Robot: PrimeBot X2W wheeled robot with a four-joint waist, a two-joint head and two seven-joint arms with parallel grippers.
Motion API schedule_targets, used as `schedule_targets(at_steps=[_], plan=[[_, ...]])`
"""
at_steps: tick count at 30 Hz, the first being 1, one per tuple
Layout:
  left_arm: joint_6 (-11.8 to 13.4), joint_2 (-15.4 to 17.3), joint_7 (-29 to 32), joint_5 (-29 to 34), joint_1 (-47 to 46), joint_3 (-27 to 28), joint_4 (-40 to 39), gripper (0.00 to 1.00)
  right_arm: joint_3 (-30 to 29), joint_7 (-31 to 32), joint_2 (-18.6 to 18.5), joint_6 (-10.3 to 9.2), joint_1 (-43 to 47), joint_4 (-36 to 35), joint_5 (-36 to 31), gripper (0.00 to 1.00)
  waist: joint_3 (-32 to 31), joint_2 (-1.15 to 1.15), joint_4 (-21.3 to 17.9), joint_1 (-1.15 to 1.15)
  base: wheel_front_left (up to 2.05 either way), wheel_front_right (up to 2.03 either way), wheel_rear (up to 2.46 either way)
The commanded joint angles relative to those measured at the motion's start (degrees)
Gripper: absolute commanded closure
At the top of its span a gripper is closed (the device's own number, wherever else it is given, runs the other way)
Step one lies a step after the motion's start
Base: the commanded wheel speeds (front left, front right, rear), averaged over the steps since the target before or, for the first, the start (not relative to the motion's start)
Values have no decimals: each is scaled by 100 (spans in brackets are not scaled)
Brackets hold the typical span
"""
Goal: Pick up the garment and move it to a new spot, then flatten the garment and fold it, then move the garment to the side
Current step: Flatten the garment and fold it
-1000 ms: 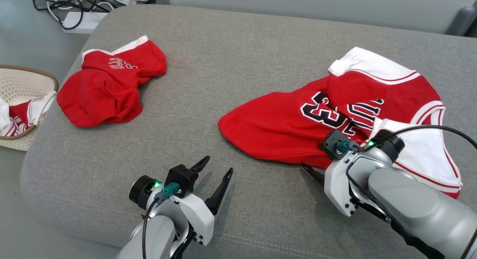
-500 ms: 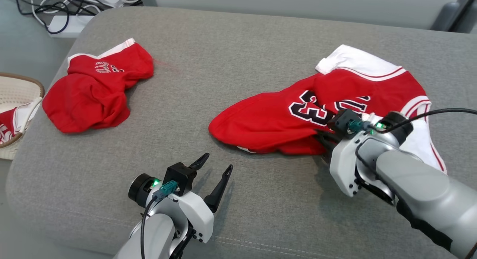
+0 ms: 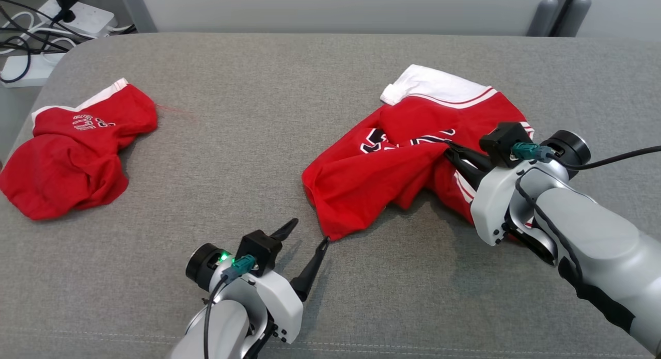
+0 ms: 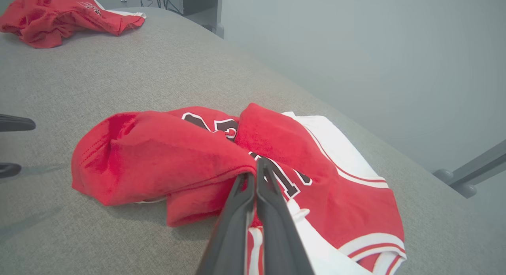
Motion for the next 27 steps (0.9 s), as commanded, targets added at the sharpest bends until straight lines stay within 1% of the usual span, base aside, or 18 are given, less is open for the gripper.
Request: schedule_targets(at_steps=[1,6,11,16,27], plan=[[-40,43,-50,-43,-215,75,-48,0,-14,-55,37,7,20,17,-9,100,22,0,-55,0,0,0,0],[-40,-17,-50,-140,-300,-267,33,0,65,-13,185,7,62,120,14,100,53,0,-95,0,0,0,0],[-40,-49,-50,-289,-313,-473,173,0,119,-28,296,7,44,175,27,100,92,0,-86,0,0,0,0],[-40,-77,-50,-581,-377,-462,425,0,192,-82,415,7,-23,213,34,100,162,0,-124,0,0,0,0],[-41,-105,-50,-1268,-570,-547,424,0,341,-114,551,7,-12,198,18,100,283,0,-371,0,0,0,0]])
